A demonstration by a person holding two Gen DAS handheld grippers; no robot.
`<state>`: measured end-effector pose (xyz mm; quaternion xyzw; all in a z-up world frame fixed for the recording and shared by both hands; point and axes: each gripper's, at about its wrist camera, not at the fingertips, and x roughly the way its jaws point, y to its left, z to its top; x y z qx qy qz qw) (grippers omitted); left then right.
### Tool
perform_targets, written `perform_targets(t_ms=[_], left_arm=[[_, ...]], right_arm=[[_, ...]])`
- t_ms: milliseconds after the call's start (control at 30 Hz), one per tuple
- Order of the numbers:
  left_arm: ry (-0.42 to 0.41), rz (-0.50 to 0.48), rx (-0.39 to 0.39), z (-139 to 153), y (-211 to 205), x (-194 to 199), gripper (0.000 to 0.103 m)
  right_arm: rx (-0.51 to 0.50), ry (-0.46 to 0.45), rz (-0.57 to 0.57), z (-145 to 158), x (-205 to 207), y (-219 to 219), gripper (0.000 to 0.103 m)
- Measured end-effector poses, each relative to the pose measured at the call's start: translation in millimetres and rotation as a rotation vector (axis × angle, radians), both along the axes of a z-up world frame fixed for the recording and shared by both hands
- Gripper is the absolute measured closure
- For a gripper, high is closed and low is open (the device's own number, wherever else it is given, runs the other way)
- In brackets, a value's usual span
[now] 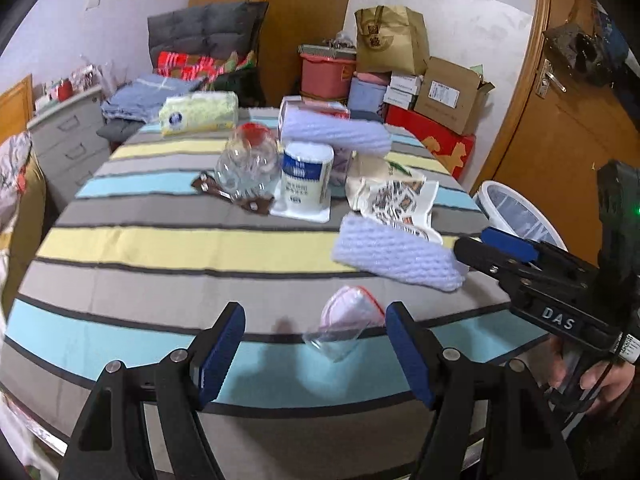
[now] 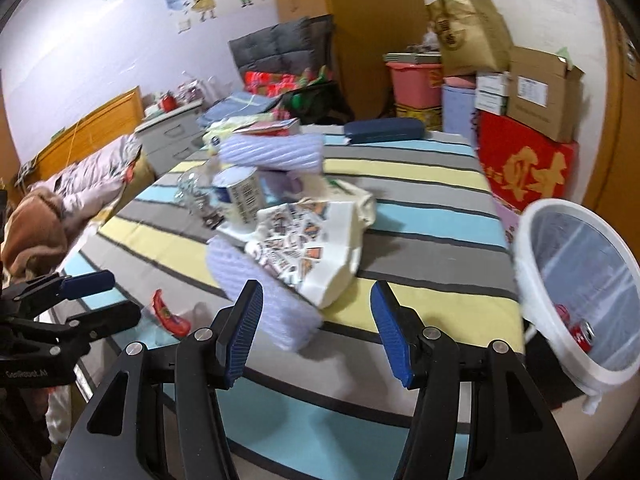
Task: Collect trash
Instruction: 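Grasp the clear plastic cup with the left tool while the right tool grasps a white foam sleeve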
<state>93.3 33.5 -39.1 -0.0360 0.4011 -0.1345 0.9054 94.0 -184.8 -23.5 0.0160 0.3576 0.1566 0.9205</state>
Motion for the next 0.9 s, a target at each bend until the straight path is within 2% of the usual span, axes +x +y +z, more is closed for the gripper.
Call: perform_targets(t_ms=[200, 367, 600, 633, 700, 900], left_arm=[[0.028, -0.03, 0.046, -17, -8, 8, 0.03], [0.002, -0.025, 0.09, -19, -6, 17, 0.03], [0.011, -0.019, 0.086, -23, 0, 32, 0.03], [0.021, -0.013, 0.08, -25, 2, 34, 0.03], [0.031, -0.003, 0.066, -27, 6, 38, 0.03], [0.039, 0.005, 0.033, -29, 11, 40, 0.032]], right_arm=[[-0.012, 0.04, 0.059, -8, 4, 13, 0.045], [-0.044, 0.062, 0.083, -10, 7, 20, 0.045], [-0.064, 0.08, 0.115, -12, 11, 30, 0.045], [-0.06, 0.083, 0.112, -12, 12, 29, 0.047], [-0.049, 0.091, 0.111, -13, 13, 28, 0.056], [-0.065, 0.098, 0.145, -14, 11, 37, 0.062]])
